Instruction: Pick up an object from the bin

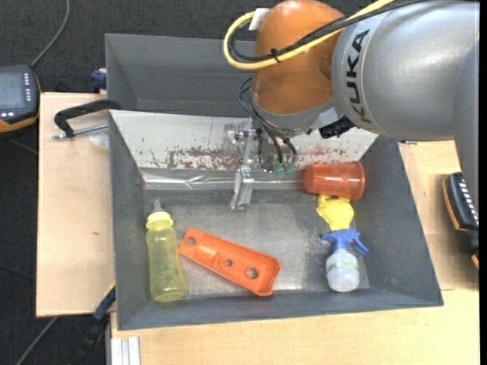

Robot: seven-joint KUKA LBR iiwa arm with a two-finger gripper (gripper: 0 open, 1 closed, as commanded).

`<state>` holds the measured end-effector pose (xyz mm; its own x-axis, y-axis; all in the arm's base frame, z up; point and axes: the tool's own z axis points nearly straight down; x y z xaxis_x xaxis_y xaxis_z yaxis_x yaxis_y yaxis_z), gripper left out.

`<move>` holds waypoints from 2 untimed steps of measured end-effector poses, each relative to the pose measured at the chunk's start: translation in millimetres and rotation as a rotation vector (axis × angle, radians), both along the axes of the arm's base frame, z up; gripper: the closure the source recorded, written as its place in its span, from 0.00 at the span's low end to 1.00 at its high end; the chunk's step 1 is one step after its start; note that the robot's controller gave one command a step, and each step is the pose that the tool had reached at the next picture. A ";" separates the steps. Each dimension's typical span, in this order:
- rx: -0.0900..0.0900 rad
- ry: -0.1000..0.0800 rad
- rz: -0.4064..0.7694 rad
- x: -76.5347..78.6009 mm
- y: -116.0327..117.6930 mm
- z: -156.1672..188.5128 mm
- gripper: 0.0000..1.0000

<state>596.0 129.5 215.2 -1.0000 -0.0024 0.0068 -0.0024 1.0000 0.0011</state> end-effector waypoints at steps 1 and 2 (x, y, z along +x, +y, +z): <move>0.001 -0.009 -0.001 1.6 -0.6 5.0 0.00; 0.004 -0.016 0.057 -16.9 -16.9 -18.1 0.00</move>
Offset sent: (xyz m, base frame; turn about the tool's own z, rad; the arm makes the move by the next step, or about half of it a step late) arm -0.0611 -0.0612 -0.0765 -0.1587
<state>579.1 112.6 197.1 -0.9982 -0.0589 -0.0092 -0.0590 0.9982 0.0045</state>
